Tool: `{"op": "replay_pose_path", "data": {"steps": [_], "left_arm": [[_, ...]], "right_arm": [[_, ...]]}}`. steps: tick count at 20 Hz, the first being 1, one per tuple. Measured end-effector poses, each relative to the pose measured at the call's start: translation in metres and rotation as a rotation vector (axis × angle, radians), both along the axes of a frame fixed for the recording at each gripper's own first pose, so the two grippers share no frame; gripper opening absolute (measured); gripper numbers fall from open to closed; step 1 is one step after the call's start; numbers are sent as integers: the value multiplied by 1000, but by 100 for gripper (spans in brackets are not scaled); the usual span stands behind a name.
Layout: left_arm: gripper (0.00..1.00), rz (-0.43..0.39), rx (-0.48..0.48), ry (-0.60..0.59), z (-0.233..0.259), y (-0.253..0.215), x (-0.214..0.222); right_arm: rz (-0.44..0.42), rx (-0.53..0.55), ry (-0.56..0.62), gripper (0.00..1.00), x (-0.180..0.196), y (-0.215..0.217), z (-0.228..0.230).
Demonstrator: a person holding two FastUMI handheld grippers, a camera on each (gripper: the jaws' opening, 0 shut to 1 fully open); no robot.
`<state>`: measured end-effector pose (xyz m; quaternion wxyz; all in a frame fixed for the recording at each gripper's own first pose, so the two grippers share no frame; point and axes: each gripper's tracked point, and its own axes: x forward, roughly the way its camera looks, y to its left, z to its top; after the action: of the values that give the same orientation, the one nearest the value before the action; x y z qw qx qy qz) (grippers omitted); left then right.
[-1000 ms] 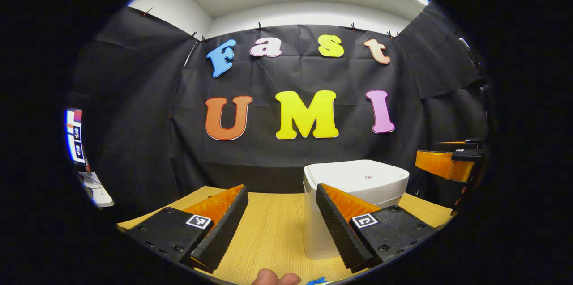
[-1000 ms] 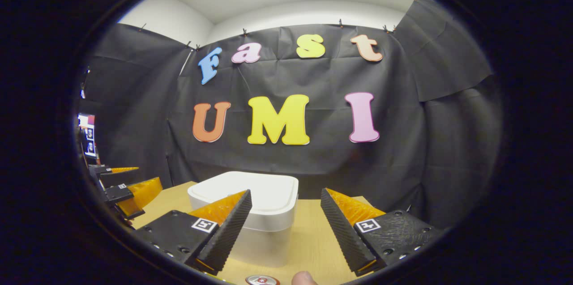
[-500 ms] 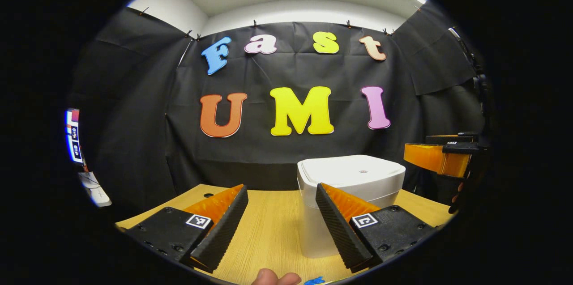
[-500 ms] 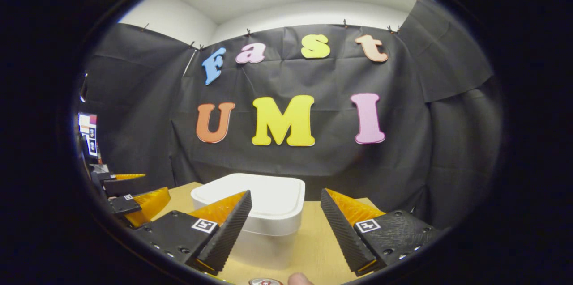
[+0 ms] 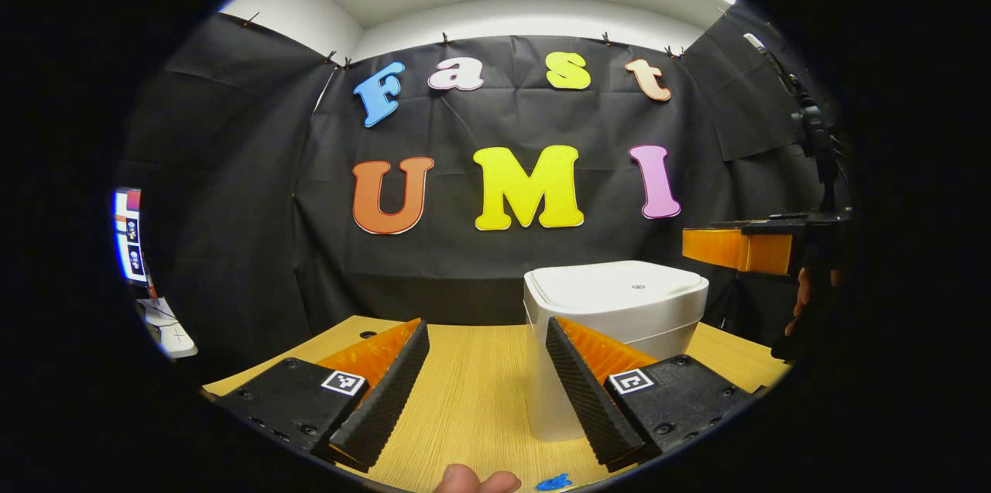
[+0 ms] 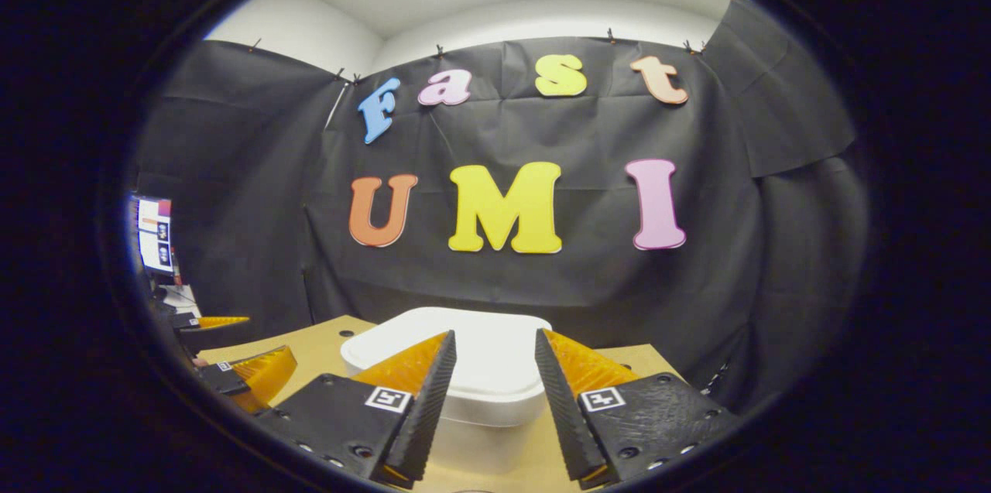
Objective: Press the lid of the desktop garbage bin to open it, pick up the crumpled paper on the desktop and throw it into the bin, then pick up the pop can on the desktop and drop it into the bin, and finally close the garbage bin lid.
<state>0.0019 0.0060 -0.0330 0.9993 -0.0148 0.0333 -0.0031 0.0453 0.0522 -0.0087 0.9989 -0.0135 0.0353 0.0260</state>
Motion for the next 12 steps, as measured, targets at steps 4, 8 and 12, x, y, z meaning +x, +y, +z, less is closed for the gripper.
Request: {"op": "replay_pose_path", "data": {"steps": [4, 8, 12], "left_arm": [[98, 7, -3, -1, -2, 6, -3], [98, 23, -24, 6, -8, 15, -3], [98, 11, -31, 34, -18, 12, 0]], "right_arm": [[55, -22, 32, 28, 14, 23, -6], [95, -25, 69, 5, 15, 31, -12], [97, -26, 118, 0, 24, 31, -30]]}}
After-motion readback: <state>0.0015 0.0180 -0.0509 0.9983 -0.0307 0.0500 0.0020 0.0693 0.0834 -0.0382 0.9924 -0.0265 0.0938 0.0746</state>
